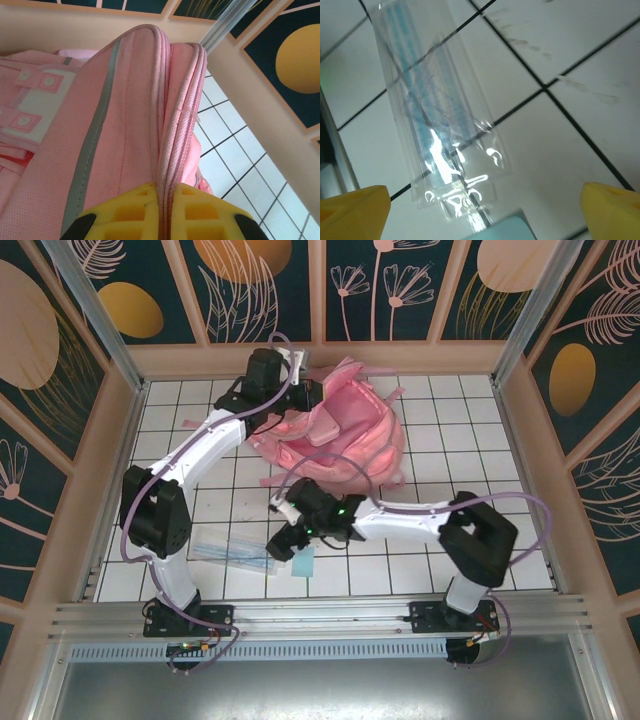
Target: Pack books, pencil case, and school supplies into a backpack
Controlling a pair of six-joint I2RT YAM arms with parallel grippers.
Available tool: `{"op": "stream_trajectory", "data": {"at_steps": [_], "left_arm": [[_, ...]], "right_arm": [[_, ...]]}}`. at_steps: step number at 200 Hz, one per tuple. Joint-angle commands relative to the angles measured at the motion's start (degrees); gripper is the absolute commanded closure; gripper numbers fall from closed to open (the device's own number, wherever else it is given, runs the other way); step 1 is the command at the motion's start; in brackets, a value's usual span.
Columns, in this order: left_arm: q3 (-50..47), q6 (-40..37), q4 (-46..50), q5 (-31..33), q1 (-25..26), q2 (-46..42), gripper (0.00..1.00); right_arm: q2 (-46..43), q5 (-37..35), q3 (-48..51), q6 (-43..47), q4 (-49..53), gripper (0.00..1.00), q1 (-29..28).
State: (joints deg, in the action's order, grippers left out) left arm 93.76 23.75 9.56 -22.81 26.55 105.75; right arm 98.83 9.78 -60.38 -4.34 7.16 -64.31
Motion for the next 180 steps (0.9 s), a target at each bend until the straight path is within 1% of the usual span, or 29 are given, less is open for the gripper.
{"op": "stream_trajectory", "data": {"at_steps": [1,21,60,112,129,141,169,180], "left_arm": [[-0.56,1.24,-5.33,-5.72,-1.75,-2.26,1.00],[-1.14,0.36,-4.92,-6.80,-1.85,-2.94,1.00],[-1.38,-0.61,-3.33,-6.37,-2.11,-3.60,1.00],[-0.85,-0.72,-2.71,-6.54,-2.36,-3.97,1.00],[-0.85,-0.68,-2.71,-6.48,-2.38,-4.19,1.00],[-0.83,-0.68,-2.71,-6.39,-2.42,-4.33,1.00],[-0.88,-0.81,-2.70,-6.19,-2.46,-4.60,1.00],[-0.84,-0.81,-2.66,-5.94,-2.51,-4.64,1.00]], "right_arm": [[4.23,-5.46,-5.55,8.62,-0.96,0.01,-2.78],[8.75,-8.46,-8.64,12.84,-0.02,0.01,-5.67],[16.49,-12.07,-14.20,17.84,3.03,0.01,-10.54],[21.28,-14.30,-16.78,16.72,4.13,0.02,-9.80],[22.63,-13.94,-16.99,16.38,5.42,0.05,-9.03],[23.54,-13.71,-16.82,16.18,6.20,0.10,-8.58],[23.40,-10.96,-15.52,15.28,6.49,0.24,-7.33],[22.73,-10.91,-15.19,15.30,6.49,0.31,-7.20]]}}
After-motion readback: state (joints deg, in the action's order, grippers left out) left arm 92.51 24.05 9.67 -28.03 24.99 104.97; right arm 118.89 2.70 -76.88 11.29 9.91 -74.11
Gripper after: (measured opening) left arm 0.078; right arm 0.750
